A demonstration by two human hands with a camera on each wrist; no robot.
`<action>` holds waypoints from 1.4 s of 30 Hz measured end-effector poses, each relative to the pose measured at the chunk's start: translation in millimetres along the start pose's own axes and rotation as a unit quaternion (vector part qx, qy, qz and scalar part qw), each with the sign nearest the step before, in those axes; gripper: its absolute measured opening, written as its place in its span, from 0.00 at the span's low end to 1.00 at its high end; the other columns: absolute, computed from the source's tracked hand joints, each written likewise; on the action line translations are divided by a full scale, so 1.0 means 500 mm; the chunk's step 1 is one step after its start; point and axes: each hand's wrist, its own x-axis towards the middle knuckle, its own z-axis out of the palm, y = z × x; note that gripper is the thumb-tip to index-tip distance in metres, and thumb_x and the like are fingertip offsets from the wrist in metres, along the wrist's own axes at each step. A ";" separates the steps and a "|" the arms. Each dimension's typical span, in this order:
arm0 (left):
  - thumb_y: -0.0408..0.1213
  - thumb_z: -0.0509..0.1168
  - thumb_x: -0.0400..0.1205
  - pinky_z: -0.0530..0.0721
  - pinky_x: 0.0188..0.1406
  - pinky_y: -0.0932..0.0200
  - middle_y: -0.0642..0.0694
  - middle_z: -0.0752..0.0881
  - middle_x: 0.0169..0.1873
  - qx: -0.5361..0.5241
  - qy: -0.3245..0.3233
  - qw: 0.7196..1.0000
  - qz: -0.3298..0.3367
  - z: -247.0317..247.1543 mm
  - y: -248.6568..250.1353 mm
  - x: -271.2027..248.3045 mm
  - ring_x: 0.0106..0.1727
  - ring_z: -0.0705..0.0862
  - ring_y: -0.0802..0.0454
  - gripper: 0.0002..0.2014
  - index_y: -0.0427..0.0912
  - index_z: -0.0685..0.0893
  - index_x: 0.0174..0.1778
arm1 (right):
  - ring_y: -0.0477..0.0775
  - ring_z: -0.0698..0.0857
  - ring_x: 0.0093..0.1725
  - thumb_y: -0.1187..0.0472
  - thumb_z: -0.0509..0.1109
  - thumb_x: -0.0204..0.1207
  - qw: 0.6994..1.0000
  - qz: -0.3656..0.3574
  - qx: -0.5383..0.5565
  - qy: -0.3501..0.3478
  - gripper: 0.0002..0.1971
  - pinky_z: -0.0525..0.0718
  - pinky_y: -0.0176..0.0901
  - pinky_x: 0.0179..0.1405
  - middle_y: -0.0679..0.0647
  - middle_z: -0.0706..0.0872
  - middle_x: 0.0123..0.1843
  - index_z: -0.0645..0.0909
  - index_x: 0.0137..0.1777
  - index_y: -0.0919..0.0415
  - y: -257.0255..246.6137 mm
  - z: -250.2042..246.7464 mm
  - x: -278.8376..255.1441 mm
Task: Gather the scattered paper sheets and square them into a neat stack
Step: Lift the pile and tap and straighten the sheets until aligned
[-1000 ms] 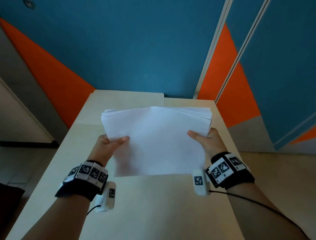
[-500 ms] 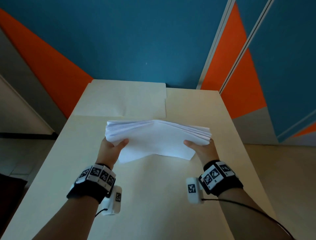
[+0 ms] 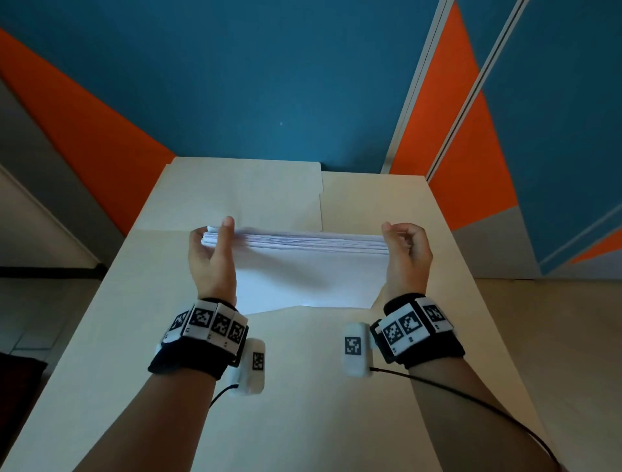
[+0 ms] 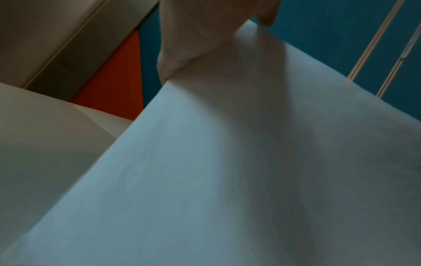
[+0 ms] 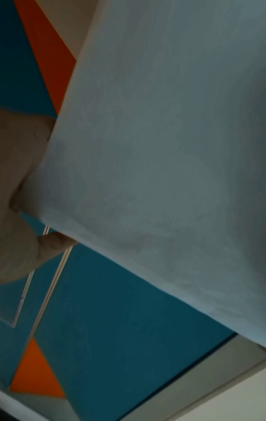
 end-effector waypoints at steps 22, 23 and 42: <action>0.24 0.68 0.76 0.77 0.26 0.72 0.60 0.84 0.22 0.085 -0.198 0.974 0.075 -0.030 0.050 0.037 0.25 0.79 0.68 0.12 0.46 0.81 0.32 | 0.36 0.78 0.45 0.43 0.59 0.74 1.000 -0.006 -0.024 -0.015 0.20 0.74 0.21 0.44 0.47 0.78 0.46 0.72 0.58 0.56 -0.020 -0.017 0.014; 0.25 0.68 0.76 0.77 0.26 0.70 0.58 0.84 0.23 0.073 -0.183 0.977 0.080 -0.032 0.055 0.040 0.25 0.79 0.67 0.12 0.47 0.81 0.33 | 0.36 0.78 0.52 0.40 0.60 0.69 0.999 0.006 -0.033 -0.032 0.27 0.73 0.25 0.50 0.47 0.78 0.52 0.70 0.64 0.54 -0.016 -0.030 0.008; 0.37 0.54 0.85 0.82 0.61 0.46 0.43 0.83 0.65 -0.194 -0.179 0.937 -0.230 -0.101 -0.039 -0.025 0.66 0.82 0.47 0.19 0.43 0.74 0.72 | 0.59 0.87 0.59 0.60 0.74 0.63 0.912 0.248 0.227 -0.236 0.22 0.85 0.55 0.59 0.56 0.89 0.58 0.82 0.60 0.58 -0.005 -0.001 -0.041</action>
